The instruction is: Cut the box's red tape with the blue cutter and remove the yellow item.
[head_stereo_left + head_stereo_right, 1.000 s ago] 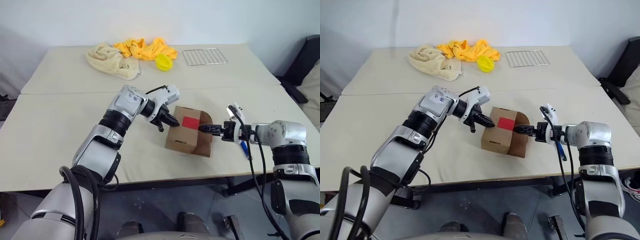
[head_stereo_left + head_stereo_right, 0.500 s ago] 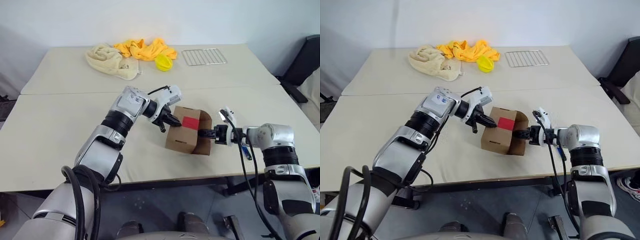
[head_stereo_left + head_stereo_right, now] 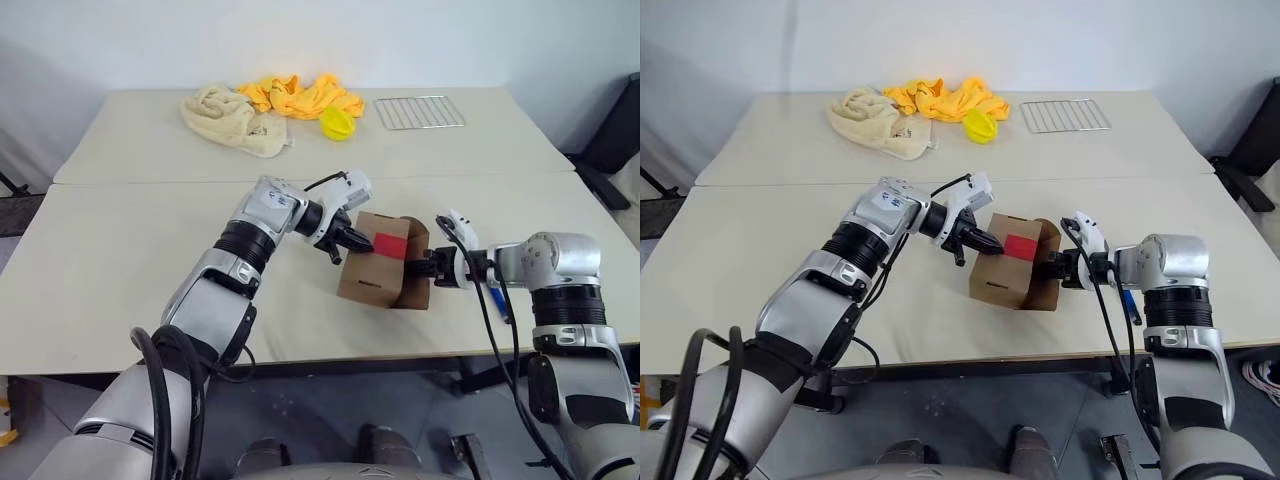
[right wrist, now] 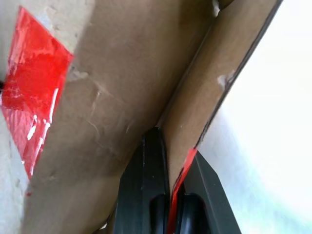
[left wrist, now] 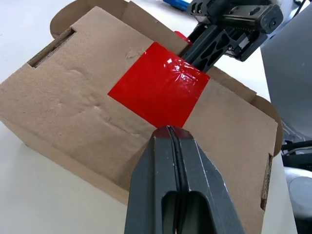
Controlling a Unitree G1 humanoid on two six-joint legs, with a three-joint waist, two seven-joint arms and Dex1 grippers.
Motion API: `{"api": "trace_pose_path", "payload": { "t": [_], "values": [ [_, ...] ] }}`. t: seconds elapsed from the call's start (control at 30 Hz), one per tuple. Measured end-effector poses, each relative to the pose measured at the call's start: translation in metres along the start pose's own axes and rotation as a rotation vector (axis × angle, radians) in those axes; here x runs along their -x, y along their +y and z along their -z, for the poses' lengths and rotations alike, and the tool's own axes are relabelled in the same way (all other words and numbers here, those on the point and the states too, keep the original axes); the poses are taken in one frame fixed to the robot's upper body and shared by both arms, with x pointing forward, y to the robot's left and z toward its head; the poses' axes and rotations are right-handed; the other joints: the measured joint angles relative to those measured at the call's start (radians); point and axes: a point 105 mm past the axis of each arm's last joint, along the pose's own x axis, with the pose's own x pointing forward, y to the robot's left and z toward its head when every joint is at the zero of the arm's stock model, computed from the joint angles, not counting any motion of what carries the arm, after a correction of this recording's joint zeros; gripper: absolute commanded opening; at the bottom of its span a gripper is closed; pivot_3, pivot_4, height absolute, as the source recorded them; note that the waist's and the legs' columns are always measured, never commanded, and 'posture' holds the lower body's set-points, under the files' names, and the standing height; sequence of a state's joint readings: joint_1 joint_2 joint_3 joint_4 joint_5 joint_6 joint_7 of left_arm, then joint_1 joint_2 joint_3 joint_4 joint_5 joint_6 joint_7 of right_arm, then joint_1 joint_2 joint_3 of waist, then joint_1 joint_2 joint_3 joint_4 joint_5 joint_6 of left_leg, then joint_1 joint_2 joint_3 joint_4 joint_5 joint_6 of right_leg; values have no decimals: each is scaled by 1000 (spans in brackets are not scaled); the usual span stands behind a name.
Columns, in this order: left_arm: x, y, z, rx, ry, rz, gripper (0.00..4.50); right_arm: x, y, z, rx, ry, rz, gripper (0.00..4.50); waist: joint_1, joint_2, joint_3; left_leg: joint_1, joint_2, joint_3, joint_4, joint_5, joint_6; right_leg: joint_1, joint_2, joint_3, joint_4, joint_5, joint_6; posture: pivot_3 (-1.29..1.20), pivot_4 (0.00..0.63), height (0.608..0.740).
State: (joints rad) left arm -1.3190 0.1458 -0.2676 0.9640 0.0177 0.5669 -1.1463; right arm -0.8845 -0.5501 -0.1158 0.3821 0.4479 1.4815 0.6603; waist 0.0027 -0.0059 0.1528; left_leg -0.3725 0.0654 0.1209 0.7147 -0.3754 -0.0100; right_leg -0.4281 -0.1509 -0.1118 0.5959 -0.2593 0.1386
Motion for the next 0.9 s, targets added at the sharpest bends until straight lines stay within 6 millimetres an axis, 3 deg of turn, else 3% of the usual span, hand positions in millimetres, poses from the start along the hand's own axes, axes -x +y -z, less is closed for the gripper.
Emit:
{"api": "trace_pose_path", "payload": {
  "t": [0.27, 0.53, 0.7, 0.8, 0.9],
  "values": [
    [-4, 2, -5, -33, -31, -16, 0, 20, 5, -10, 33, 35, 107, 34, 17, 1, 1, -1, 0, 0, 0, 0, 0, 0, 0, 0, -1, 0, 0, 0, 150, 740],
    [6, 11, -5, -26, -44, -92, 0, 49, 27, -33, 168, 27, 157, 34, 21, 3, 2, -2, 0, 0, 0, 0, 1, -1, 0, -1, -3, 0, 0, 0, 150, 740],
    [7, 20, 23, 74, 2, -146, 0, 64, 53, -50, 251, 1, 142, 34, 19, 3, 2, -3, 0, 0, -2, -1, 1, -2, 0, -1, -4, 0, 0, 0, 150, 740],
    [-5, 16, 46, 155, 32, -131, 0, 68, 72, -60, 301, -25, 118, 34, 21, 3, 3, -7, 0, 0, -2, 0, 1, -6, 0, -2, -4, 0, 0, 0, 150, 740],
    [-9, 14, 41, 150, 19, -128, 0, 67, 73, -60, 307, -25, 134, 34, 25, 3, 3, -14, 0, -1, 1, 0, 1, -10, 0, -5, -5, 1, 1, 0, 150, 740]
  ]
}}
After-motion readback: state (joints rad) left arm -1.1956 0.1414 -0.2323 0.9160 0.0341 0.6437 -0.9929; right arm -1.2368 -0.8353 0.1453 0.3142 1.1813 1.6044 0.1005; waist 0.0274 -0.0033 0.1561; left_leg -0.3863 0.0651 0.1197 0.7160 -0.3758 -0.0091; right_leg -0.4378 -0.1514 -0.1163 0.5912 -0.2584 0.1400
